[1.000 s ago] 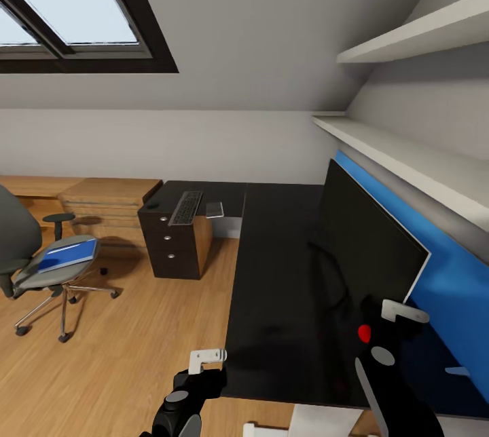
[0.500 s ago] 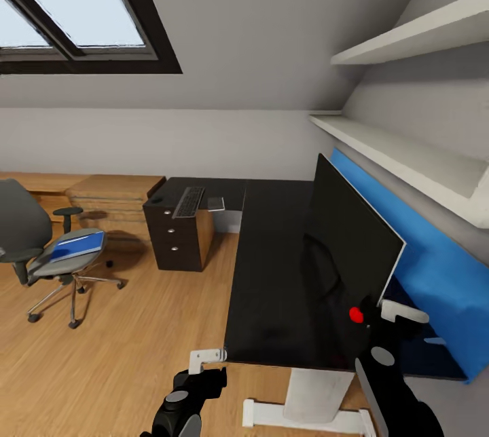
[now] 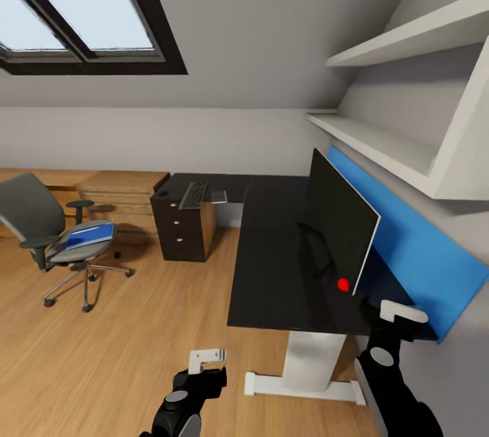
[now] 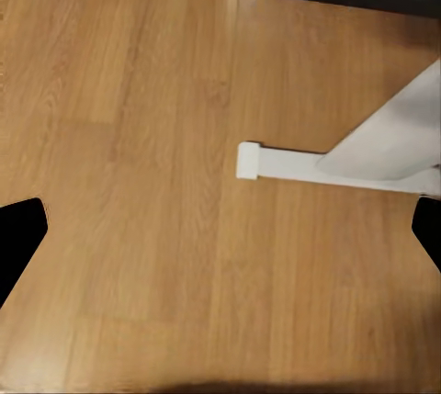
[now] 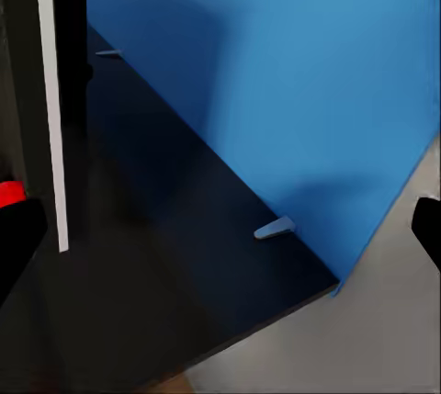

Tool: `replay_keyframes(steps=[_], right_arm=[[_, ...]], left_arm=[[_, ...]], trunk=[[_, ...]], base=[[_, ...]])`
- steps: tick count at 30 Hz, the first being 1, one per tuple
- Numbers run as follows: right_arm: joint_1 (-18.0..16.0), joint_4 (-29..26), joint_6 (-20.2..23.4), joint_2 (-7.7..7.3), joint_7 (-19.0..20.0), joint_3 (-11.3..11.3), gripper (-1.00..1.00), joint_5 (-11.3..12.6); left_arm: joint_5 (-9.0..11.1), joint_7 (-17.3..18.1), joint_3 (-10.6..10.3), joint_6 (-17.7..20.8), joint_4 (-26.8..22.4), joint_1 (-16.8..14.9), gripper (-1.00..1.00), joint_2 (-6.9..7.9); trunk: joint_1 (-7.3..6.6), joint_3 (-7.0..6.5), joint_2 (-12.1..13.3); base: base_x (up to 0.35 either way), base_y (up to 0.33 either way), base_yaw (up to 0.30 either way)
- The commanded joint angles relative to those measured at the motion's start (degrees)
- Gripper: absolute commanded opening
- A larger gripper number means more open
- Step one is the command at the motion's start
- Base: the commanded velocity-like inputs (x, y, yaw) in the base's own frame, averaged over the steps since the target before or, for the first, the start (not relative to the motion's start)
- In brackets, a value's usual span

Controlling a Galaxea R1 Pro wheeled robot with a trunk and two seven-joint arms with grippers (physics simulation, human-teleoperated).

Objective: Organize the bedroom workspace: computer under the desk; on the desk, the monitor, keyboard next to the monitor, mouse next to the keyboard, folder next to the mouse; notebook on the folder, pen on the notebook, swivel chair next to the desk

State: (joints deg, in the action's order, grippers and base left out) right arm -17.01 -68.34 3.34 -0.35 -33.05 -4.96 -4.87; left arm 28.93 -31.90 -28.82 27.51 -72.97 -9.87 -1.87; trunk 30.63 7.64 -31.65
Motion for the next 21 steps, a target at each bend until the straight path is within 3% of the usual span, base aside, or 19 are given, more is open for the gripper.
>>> replay_keyframes(steps=[1, 5, 8, 9, 13, 15, 21], right_arm=[[-0.04, 0.01, 0.32, 0.03, -0.15, 0.02, 1.0, -0.5], [-0.04, 1.62, 0.13, 0.37, -0.11, 0.1, 1.0, -0.2], [-0.04, 4.66, 0.08, 0.67, -0.12, 0.09, 1.0, -0.04], [-0.04, 14.07, -2.37, 2.04, -0.09, 0.04, 1.0, 0.09], [-0.04, 24.49, -8.51, 2.74, -0.09, 0.26, 1.0, 0.11], [-0.04, 35.04, -15.61, 3.76, 0.39, 0.61, 1.0, 0.06], [-0.04, 48.07, -25.59, 5.13, 4.1, 1.08, 1.0, 0.02]], left_arm=[[0.56, -0.53, -0.01, 0.09, -0.07, -0.06, 1.0, 0.02], [0.32, -0.72, 0.28, 0.01, -0.02, -0.06, 1.0, 0.26], [0.51, -0.77, 0.34, -0.1, 3.27, -0.06, 1.0, 1.51], [0.66, -0.51, 0.48, -4.49, 14.41, -0.06, 1.0, 2.42], [0.68, -0.17, 0.49, -12.55, 22.04, -0.06, 1.0, 2.58], [0.69, -0.08, 0.45, -17.31, 27.99, -0.06, 1.0, 2.63], [0.89, -0.01, 0.53, -19.73, 35.22, -0.06, 1.0, 2.6]], trunk=[[-0.01, 0.11, -0.11], [-0.01, 0.11, -0.11], [-0.01, 0.11, -0.11], [-0.01, 0.11, -0.11], [-0.01, 0.11, -0.11], [-0.01, 0.11, -0.11], [-0.01, 0.13, -0.11]], base=[[-0.333, 0.117, 0.0], [-0.304, 0.188, 0.0], [-0.273, 0.223, 0.0], [-0.231, 0.262, 0.0], [-0.221, 0.267, 0.0], [-0.201, 0.279, 0.0], [-0.099, 0.306, 0.063]])
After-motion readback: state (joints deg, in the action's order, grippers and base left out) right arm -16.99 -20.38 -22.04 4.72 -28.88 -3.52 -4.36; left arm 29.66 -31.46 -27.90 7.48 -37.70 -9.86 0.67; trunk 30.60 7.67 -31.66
